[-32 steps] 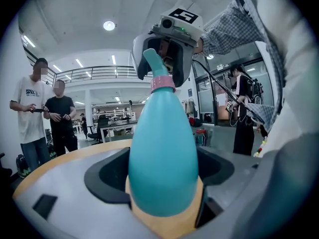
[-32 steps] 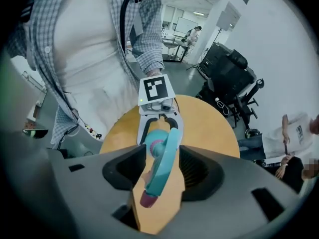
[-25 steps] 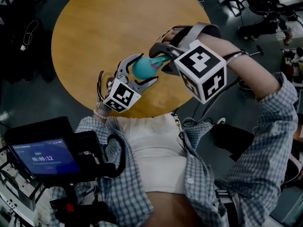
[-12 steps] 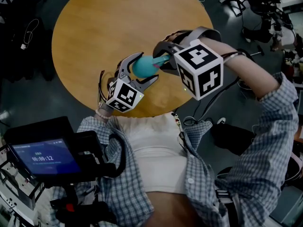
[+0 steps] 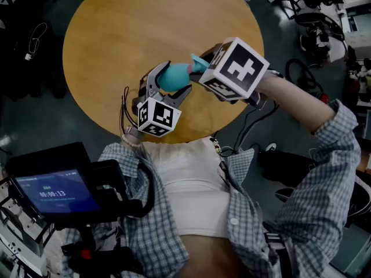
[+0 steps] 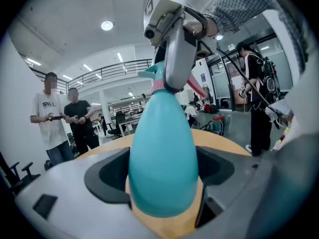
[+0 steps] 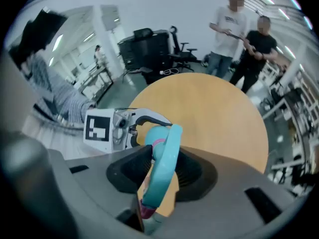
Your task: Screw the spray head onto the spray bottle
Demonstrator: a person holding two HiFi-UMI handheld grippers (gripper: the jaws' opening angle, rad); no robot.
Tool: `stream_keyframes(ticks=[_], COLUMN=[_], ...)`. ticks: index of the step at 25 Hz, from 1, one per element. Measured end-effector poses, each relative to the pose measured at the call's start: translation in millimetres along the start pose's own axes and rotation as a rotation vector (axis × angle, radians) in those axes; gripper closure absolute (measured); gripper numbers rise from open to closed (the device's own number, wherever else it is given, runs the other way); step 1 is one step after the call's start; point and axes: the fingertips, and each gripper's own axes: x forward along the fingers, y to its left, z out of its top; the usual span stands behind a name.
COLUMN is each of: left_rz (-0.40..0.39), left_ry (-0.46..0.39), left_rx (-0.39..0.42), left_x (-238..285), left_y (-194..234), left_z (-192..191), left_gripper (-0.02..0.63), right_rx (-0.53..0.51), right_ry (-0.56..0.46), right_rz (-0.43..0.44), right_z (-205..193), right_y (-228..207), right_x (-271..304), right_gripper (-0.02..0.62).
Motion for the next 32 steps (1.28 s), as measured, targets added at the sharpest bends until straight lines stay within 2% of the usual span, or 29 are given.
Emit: stream_keyframes(ticks=[3,5,7,15,19,24,25,26,27,28,29,30,32], left_rz=[0.03,0.034,0.027,-0.025,-0.098,-0.179,-0.195,-0.214,-0.232,-0.249,-0.265,-0.28,-0.312], left_ry=[0.015,0.017,0.007,-0.049,-0.105,-0.141,-0.151,-0.161,-0.172,-0.183,-0.194,-0.204,-0.219], left_rx=[0.05,0.067,0.066,0.019,-0.04,-0.065,-0.074,-0.083,-0.089,-0.096,-0.103,-0.113,-0.134], left_x=[0.6,0.6,0.5,-1.3,-5.5,-13.3,-15.4,-17.7,-20.4,-23.3,-26.1,-28.5,-32.5], left_y=[0.8,0.6,0.0,-2.9,-8.4,-14.4,-15.9,-17.1,-17.8,-17.9,-18.0,-18.3,-20.3], left_z=[0.4,0.7,2.1,5.9,10.9,13.3,14.3,16.2,19.4,23.3,26.9,29.4,33.1], left_gripper=[0.19,0.19,0.19,0.19,0.19,0.19,0.19,0.19,0.19,0.19,0.19,0.19,0.19], right_rx=[0.26,0.341,0.338,0.219,0.192,0.221,0.2,0.138,0.021,-0.15,-0.363,-0.588,-0.985], right_ry=[-0.001,-0.012,-0.026,-0.09,-0.229,-0.476,-0.53,-0.581,-0.619,-0.626,-0.587,-0.502,-0.279], right_rz=[0.029,0.05,0.057,0.082,0.126,0.159,0.151,0.127,0.085,0.027,-0.043,-0.119,-0.25], right_z=[-6.0,-8.0,-8.5,2.7,21.9,54.0,60.2,65.6,68.9,68.7,63.6,53.8,29.6], right_y=[-6.1,-7.4,-7.7,-1.5,0.4,-7.6,-9.4,-11.1,-12.0,-11.6,-10.1,-9.0,-9.5], right_x=[0.5,0.6,-0.7,-11.4,-29.0,-74.0,-85.0,-96.3,-106.6,-114.5,-118.5,-118.1,-108.9], right_gripper=[0.471,0.471,0.471,0.457,0.439,0.439,0.439,0.439,0.439,0.439,0.439,0.439,0.439])
